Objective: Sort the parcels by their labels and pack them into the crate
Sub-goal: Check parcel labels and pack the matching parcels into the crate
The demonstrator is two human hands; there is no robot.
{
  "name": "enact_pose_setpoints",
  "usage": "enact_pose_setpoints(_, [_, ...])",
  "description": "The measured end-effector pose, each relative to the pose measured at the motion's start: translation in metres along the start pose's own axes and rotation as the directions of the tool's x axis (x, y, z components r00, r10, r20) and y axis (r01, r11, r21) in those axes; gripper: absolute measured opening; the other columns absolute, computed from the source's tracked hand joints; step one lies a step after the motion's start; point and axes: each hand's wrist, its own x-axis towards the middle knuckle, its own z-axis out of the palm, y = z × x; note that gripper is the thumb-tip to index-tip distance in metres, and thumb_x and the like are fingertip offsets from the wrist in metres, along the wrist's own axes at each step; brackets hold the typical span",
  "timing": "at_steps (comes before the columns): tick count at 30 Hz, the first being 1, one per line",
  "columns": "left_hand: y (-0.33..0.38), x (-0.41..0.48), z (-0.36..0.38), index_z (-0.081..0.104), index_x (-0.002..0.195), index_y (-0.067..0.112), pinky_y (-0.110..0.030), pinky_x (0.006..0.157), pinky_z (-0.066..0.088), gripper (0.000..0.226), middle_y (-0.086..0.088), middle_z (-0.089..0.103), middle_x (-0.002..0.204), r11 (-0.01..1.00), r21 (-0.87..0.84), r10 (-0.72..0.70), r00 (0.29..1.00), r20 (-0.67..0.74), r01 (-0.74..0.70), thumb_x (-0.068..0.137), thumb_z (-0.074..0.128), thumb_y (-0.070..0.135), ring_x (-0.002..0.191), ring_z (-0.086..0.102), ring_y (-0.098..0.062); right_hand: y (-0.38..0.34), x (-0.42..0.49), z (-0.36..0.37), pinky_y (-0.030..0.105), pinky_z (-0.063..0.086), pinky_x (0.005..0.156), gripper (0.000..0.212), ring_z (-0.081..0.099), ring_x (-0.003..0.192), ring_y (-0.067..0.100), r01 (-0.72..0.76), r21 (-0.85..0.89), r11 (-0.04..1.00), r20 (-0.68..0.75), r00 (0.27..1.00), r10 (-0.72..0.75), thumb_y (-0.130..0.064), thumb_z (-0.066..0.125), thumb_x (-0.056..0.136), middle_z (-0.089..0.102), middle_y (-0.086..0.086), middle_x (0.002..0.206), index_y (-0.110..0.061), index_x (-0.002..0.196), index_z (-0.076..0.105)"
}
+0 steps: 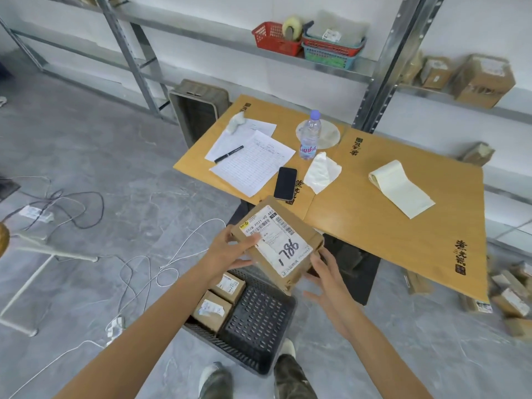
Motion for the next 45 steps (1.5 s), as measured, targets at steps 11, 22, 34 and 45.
enact_pose_setpoints(11, [-0.023, 0.034, -0.118, 0.06, 0.09, 0.031, -0.012, 0.065, 0.045, 0.028, 0.014, 0.066, 0.092, 0.864, 0.504, -0.082, 0.985, 0.149, -0.004, 0.074, 0.071, 0.051, 0.085, 0.061, 0.002, 0.061, 0.024, 0.12, 0.025, 0.052, 0.065, 0.05, 0.06, 0.105, 0.01, -0.016, 0.081, 0.997, -0.314, 0.949, 0.04, -0.037, 0.063, 0.085, 0.058, -0.005, 0.123, -0.032, 0.125, 0.033])
enact_pose_setpoints(22, [-0.14, 0.056, -0.153, 0.045, 0.058, 0.023, -0.019, 0.053, 0.037, 0.05, 0.012, 0.051, 0.057, 0.573, 0.82, -0.263, 0.949, 0.175, 0.008, 0.071, 0.059, 0.069, 0.056, 0.051, -0.002, 0.169, 0.032, 0.139, 0.039, 0.052, 0.081, 0.041, 0.06, 0.101, 0.023, -0.352, 0.159, 0.923, -0.298, 0.874, 0.384, -0.029, 0.061, 0.09, 0.062, -0.002, 0.114, -0.031, 0.127, 0.046])
enact_pose_setpoints(34, [-0.415, 0.229, -0.115, 0.051, 0.11, 0.022, -0.025, 0.087, 0.052, 0.045, 0.007, 0.062, 0.113, 0.583, 0.809, -0.278, 0.954, 0.107, 0.079, 0.076, 0.072, 0.043, 0.105, 0.059, -0.01, 0.42, 0.228, 0.042, 0.053, 0.035, 0.108, 0.045, 0.043, 0.128, 0.03, -0.458, 0.077, 0.886, -0.452, 0.776, 0.44, -0.013, 0.052, 0.096, 0.049, 0.003, 0.132, -0.03, 0.136, 0.039])
enact_pose_setpoints(45, [-0.638, 0.427, -0.124, -0.006, 0.15, 0.009, -0.047, 0.119, 0.002, 0.074, -0.016, -0.022, 0.155, -0.408, 0.782, -0.273, 0.88, 0.388, -0.471, 0.095, 0.043, 0.015, 0.144, -0.013, -0.035, 0.655, 0.473, -0.02, 0.039, 0.055, 0.087, 0.043, 0.058, 0.107, 0.021, -0.289, -0.003, 0.957, -0.644, 0.733, 0.219, -0.006, 0.053, 0.094, 0.058, 0.005, 0.128, -0.021, 0.133, 0.048])
